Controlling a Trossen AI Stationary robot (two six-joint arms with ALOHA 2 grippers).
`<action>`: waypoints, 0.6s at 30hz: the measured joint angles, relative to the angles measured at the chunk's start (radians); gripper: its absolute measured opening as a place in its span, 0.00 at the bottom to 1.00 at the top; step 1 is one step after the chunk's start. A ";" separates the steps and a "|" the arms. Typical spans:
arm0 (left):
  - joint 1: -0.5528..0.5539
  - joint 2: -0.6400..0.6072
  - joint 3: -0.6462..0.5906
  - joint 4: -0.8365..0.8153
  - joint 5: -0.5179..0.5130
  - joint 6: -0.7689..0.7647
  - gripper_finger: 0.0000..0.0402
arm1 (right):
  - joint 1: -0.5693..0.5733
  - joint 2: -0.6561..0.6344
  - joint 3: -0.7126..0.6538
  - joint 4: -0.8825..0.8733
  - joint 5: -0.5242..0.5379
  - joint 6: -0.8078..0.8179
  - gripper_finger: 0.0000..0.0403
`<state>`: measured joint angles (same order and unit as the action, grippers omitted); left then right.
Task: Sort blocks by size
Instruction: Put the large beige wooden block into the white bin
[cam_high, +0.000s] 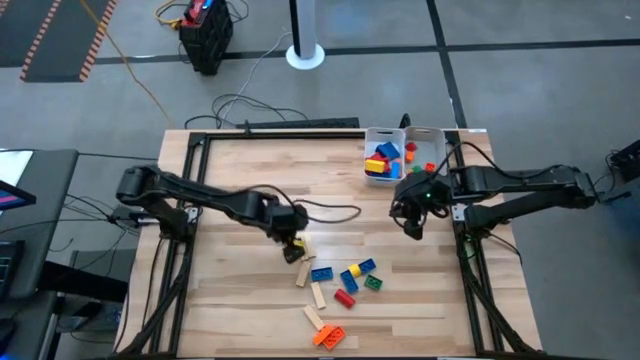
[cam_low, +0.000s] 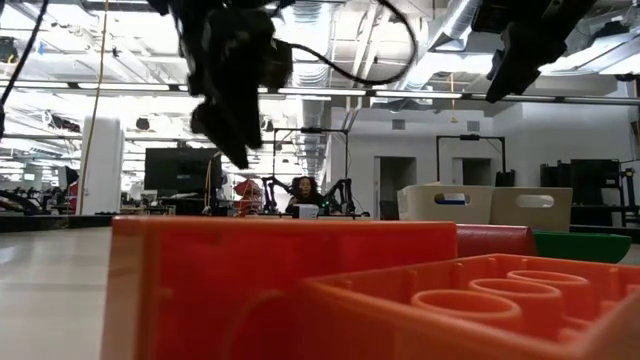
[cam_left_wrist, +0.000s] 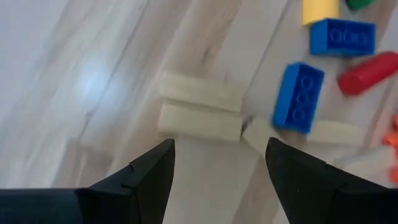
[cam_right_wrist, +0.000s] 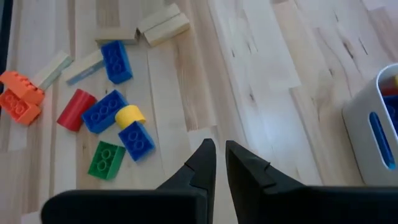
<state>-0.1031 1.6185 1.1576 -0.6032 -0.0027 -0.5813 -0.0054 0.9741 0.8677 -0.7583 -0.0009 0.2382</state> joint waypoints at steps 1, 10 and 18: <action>-0.012 0.021 0.001 0.017 0.000 0.013 0.60 | -0.003 0.000 0.000 0.000 0.000 0.000 0.17; -0.053 0.166 0.001 0.154 0.057 0.102 0.60 | -0.010 0.000 0.000 -0.004 0.000 -0.003 0.17; -0.044 0.212 -0.010 0.136 0.090 0.116 0.60 | -0.007 -0.010 0.000 -0.030 -0.001 -0.002 0.17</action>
<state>-0.1469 1.8303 1.1471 -0.4673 0.0878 -0.4657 -0.0128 0.9645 0.8677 -0.7883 -0.0015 0.2363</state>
